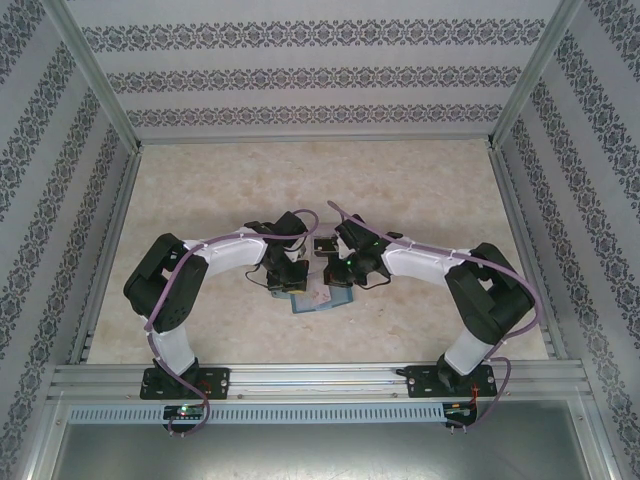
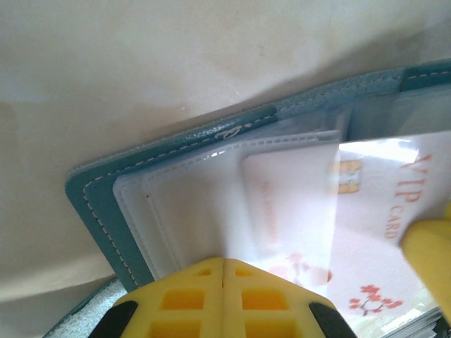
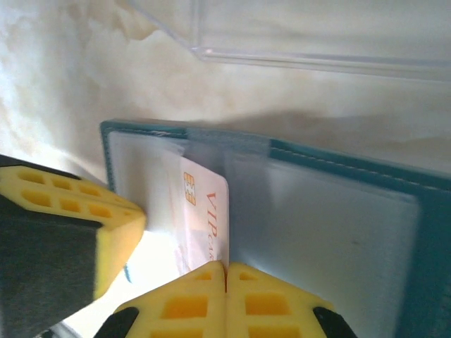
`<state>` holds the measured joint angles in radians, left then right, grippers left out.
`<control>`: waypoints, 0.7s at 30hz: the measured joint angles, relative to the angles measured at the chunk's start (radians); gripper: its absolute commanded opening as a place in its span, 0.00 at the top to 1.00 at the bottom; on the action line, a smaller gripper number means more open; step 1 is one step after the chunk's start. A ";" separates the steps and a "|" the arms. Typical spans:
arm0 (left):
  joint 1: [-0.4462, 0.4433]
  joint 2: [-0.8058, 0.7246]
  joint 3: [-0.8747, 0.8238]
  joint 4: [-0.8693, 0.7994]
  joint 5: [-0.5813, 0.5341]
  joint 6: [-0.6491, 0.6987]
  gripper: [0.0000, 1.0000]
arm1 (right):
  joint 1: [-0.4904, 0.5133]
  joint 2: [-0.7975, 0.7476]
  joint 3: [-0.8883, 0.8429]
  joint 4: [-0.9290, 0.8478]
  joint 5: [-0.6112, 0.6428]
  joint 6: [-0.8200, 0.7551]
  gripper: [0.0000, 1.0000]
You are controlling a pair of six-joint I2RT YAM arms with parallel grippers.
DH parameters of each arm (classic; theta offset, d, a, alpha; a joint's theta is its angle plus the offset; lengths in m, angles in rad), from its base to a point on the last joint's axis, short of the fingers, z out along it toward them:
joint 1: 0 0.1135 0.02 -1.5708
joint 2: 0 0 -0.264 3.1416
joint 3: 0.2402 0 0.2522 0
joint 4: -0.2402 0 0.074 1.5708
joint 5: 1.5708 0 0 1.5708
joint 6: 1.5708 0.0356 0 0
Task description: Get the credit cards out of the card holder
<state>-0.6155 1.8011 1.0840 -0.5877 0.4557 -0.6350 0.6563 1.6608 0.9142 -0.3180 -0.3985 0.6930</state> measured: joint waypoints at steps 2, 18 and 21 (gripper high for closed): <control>0.000 0.000 0.000 0.000 0.000 0.000 1.00 | 0.000 -0.010 0.001 -0.027 0.024 -0.013 0.96; 0.000 0.000 0.000 0.000 0.000 0.000 1.00 | 0.053 -0.025 0.101 -0.199 0.187 -0.066 0.95; 0.000 0.000 0.000 0.000 0.000 0.000 1.00 | 0.071 -0.013 0.123 -0.216 0.206 -0.066 0.94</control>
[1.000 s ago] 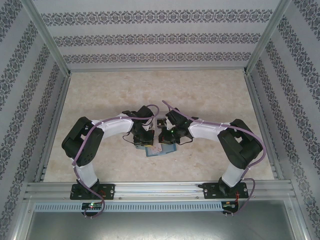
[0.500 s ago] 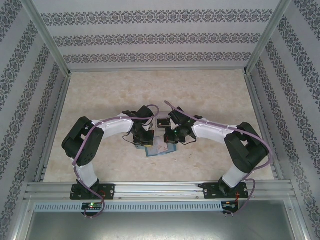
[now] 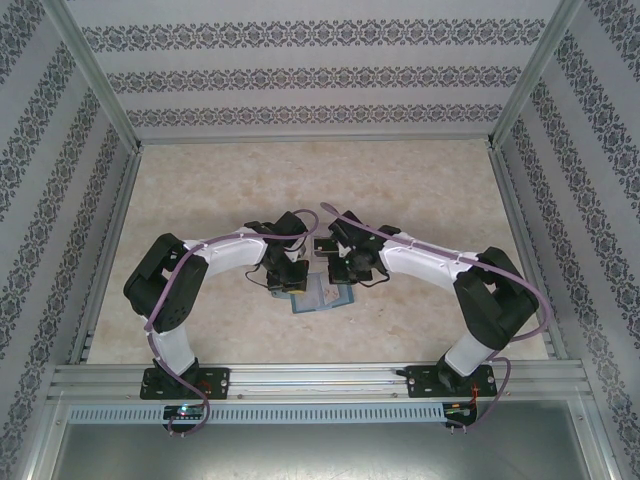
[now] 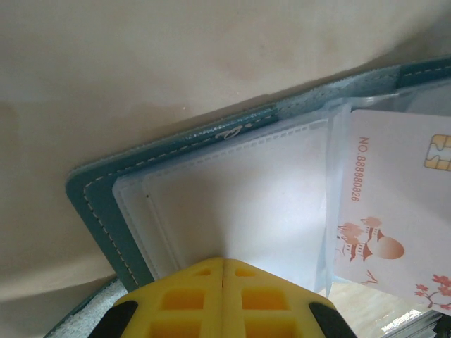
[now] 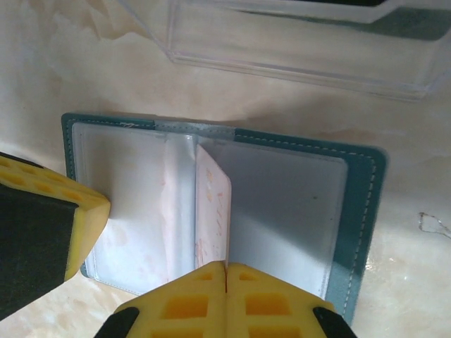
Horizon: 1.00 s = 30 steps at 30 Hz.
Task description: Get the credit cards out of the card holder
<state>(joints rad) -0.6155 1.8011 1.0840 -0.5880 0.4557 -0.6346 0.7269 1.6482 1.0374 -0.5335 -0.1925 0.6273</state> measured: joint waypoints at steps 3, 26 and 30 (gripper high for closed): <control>0.000 0.000 0.000 0.000 0.000 0.000 1.00 | 0.011 0.007 0.012 -0.009 0.008 0.001 0.91; 0.000 0.000 0.000 0.000 0.000 0.000 1.00 | 0.035 0.018 0.016 0.006 -0.022 0.047 0.90; 0.000 -0.001 0.000 -0.001 -0.004 0.000 1.00 | 0.035 0.018 0.016 0.005 -0.022 0.047 0.91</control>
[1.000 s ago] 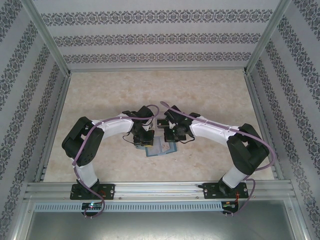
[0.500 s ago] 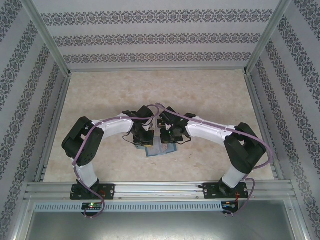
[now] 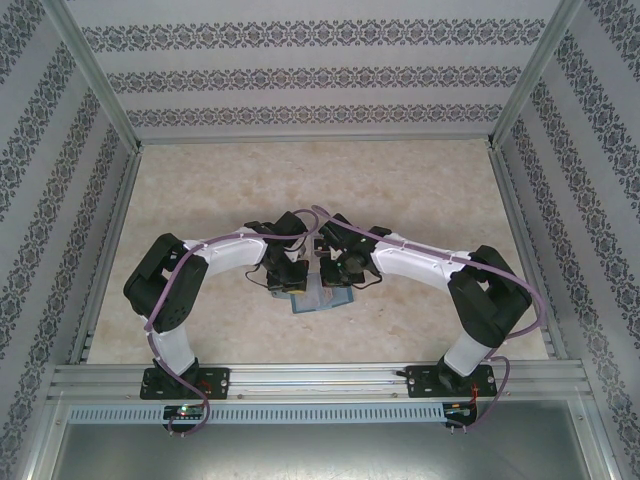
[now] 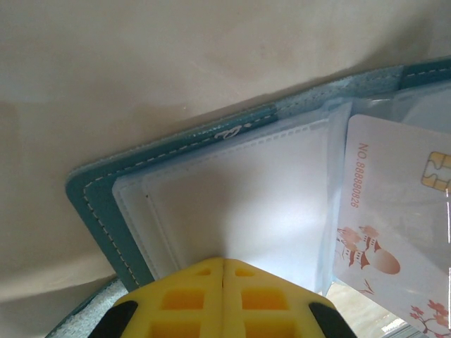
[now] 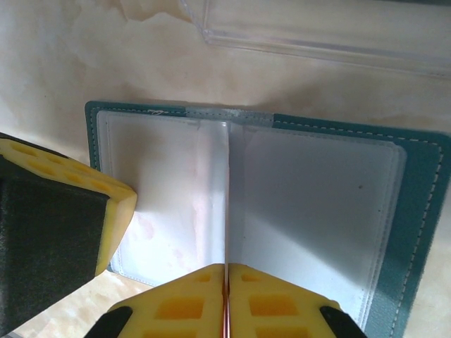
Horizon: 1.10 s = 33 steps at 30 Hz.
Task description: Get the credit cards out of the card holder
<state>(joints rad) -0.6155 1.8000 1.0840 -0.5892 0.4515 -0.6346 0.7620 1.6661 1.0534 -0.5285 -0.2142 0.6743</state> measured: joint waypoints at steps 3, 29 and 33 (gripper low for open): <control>0.000 -0.003 0.000 -0.003 -0.005 0.000 1.00 | 0.000 0.000 0.000 -0.005 0.000 0.000 0.91; 0.008 -0.090 0.005 -0.032 -0.098 0.003 1.00 | -0.060 -0.047 0.082 -0.120 -0.106 -0.329 0.92; 0.027 -0.124 -0.027 -0.031 -0.103 0.002 1.00 | -0.074 -0.041 0.140 -0.173 -0.124 -0.494 0.92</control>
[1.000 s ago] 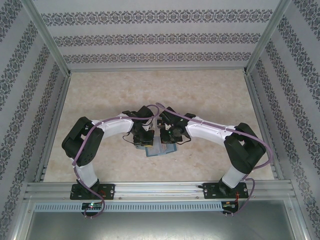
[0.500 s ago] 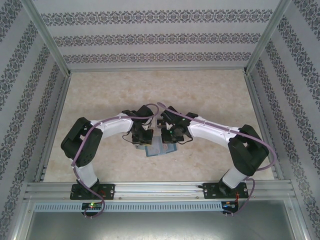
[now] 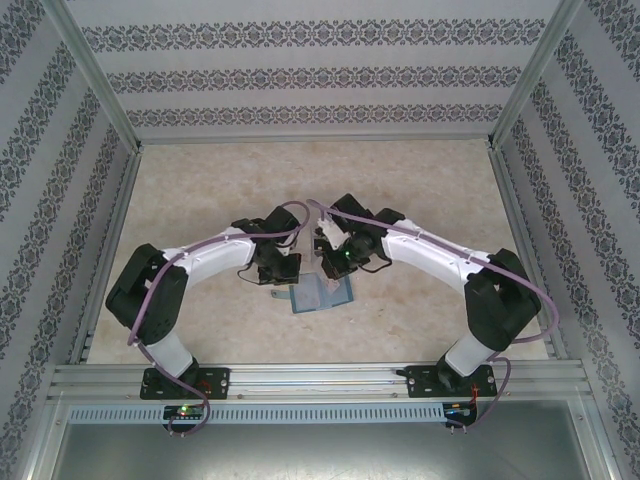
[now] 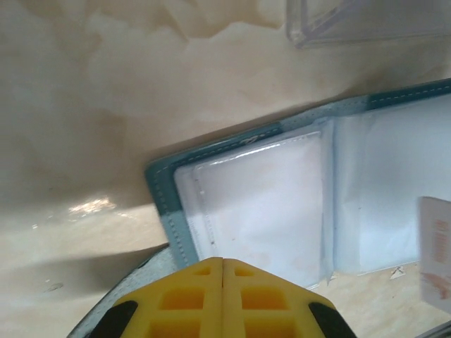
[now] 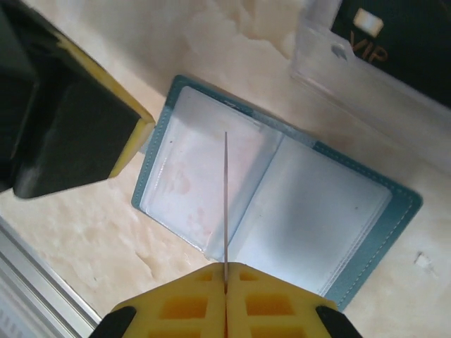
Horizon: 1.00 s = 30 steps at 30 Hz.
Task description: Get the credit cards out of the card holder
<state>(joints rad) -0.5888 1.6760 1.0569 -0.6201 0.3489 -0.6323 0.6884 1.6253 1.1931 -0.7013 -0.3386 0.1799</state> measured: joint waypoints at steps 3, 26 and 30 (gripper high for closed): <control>0.009 -0.018 -0.027 0.002 -0.003 0.000 1.00 | -0.024 0.020 0.049 -0.048 -0.022 -0.130 0.92; 0.035 -0.087 -0.143 0.027 -0.010 -0.023 1.00 | -0.113 0.188 0.428 -0.369 0.108 -1.049 0.94; 0.042 -0.095 -0.148 0.027 -0.011 -0.026 1.00 | -0.126 0.261 0.515 -0.411 0.126 -1.104 0.94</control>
<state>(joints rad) -0.5472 1.5810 0.9089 -0.5934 0.3382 -0.6586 0.5621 1.8858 1.7081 -1.1122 -0.2127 -0.9241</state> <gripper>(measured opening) 0.041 0.067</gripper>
